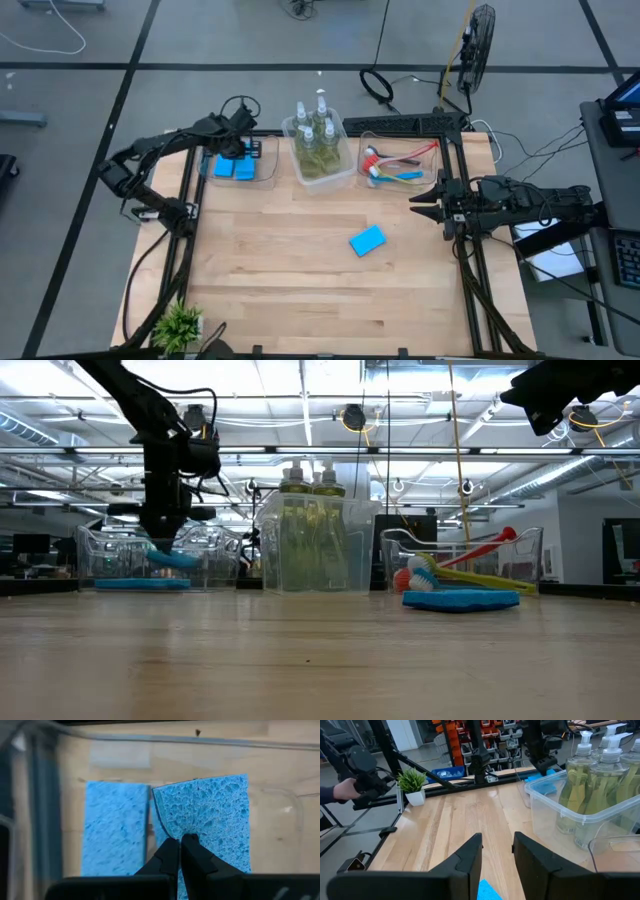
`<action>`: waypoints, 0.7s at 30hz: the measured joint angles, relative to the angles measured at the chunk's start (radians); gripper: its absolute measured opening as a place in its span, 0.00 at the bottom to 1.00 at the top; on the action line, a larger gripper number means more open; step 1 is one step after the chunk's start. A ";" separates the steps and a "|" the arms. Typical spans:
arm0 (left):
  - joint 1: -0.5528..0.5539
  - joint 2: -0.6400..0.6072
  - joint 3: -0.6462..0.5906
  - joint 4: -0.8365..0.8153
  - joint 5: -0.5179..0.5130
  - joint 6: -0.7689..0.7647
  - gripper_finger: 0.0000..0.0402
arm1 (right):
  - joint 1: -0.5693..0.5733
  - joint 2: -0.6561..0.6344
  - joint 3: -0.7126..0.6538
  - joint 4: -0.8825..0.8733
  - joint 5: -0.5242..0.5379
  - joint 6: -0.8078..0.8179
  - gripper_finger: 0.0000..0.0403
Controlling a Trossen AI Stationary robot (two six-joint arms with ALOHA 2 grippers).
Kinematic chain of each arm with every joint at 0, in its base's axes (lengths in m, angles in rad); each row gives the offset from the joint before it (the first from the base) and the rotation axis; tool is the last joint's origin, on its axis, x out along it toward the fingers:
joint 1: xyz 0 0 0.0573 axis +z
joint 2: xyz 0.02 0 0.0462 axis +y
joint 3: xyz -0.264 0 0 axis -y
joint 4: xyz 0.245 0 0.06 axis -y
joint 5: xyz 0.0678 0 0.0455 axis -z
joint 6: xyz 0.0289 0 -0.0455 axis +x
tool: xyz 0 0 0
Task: Pick & Place Kitchen Sink Supplies
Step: Put the blue sponge into the left transparent bin
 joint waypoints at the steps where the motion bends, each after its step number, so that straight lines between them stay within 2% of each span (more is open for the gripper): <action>1: 0.000 0.008 0.000 0.011 0.006 0.001 0.03 | 0.000 0.000 0.000 0.000 0.000 0.000 0.25; 8: 0.000 0.072 0.000 0.058 0.083 0.028 0.03 | 0.000 0.000 0.000 0.000 0.000 -0.003 0.25; 16: 0.000 0.081 0.000 0.056 0.103 0.036 0.26 | 0.000 0.000 0.000 0.000 -0.003 -0.003 0.25; 21: -0.001 0.047 0.000 0.055 0.138 0.061 0.41 | 0.000 0.000 0.000 0.000 -0.004 -0.003 0.25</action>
